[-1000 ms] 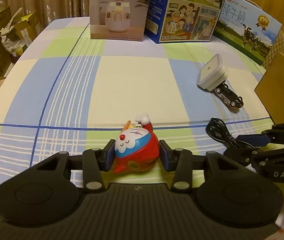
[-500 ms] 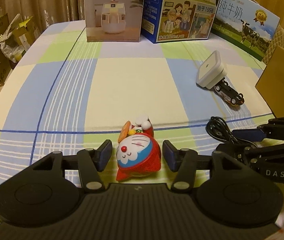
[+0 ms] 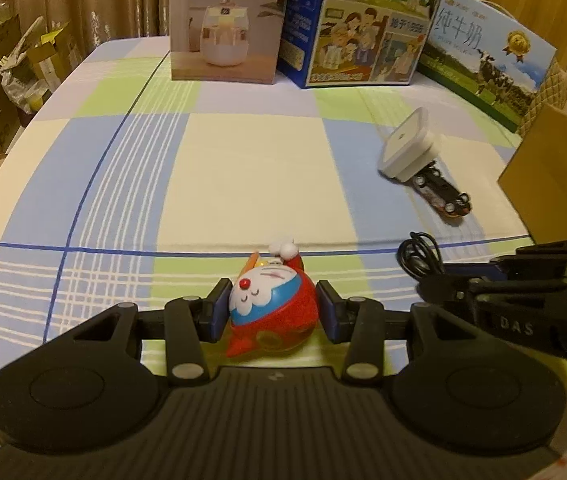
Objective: Organize objects
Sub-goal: 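Carry the Doraemon figure and black cable over the cardboard box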
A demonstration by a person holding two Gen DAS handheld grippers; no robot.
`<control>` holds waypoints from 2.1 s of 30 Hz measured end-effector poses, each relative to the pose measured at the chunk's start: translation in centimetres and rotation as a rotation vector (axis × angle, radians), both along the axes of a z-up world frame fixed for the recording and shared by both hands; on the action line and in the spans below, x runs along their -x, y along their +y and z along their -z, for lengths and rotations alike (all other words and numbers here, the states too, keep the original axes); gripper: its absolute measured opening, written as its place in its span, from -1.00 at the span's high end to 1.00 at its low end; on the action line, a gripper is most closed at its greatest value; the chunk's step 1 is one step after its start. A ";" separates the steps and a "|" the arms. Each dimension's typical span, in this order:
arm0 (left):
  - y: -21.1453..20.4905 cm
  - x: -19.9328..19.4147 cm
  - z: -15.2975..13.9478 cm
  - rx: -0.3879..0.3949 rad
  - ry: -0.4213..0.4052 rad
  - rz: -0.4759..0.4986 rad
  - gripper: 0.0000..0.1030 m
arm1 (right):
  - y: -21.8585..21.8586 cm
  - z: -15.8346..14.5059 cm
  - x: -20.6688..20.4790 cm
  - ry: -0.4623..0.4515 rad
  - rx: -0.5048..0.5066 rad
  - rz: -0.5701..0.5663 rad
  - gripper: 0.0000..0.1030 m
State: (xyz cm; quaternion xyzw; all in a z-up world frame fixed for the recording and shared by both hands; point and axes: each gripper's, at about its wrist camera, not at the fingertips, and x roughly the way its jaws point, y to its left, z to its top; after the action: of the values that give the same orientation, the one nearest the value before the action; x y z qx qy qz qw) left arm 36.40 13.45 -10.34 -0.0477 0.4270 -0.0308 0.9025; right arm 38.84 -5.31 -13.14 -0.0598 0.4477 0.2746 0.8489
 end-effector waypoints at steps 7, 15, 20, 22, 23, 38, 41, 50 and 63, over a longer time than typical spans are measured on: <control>-1.7 1.6 -1.5 0.019 -0.026 0.036 0.24 | -1.5 -2.1 0.9 -0.027 -0.015 0.027 0.79; -2.6 3.5 -2.5 0.011 -0.047 0.061 0.24 | -2.7 -4.3 2.5 -0.054 -0.044 0.055 0.79; -2.8 5.0 -3.4 0.031 -0.070 0.050 0.24 | -3.4 -6.1 4.2 -0.073 -0.080 0.070 0.79; -3.3 5.8 -4.1 0.035 -0.087 0.053 0.24 | -3.8 -6.8 5.1 -0.088 -0.090 0.071 0.79; -3.6 6.3 -4.4 0.036 -0.094 0.052 0.24 | -4.0 -7.2 5.7 -0.095 -0.095 0.072 0.79; -10.1 11.8 -11.7 0.073 -0.177 0.112 0.24 | -11.8 -14.2 12.3 -0.230 -0.141 0.175 0.79; -12.7 12.2 -13.8 0.073 -0.212 0.154 0.24 | -15.1 -15.8 13.1 -0.252 -0.138 0.217 0.79; -22.9 12.2 -17.9 0.078 -0.268 0.307 0.24 | -25.7 -19.9 14.2 -0.311 -0.097 0.349 0.78; -32.7 9.7 -14.8 0.043 -0.227 0.440 -0.04 | -33.4 -17.1 14.1 -0.227 -0.137 0.451 0.78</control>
State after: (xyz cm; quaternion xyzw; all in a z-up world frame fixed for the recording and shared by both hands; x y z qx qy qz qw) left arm 26.67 -19.27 4.45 0.0311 0.3224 -0.2409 0.9149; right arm 24.77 -38.70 3.93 0.0686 0.3319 0.0994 0.9355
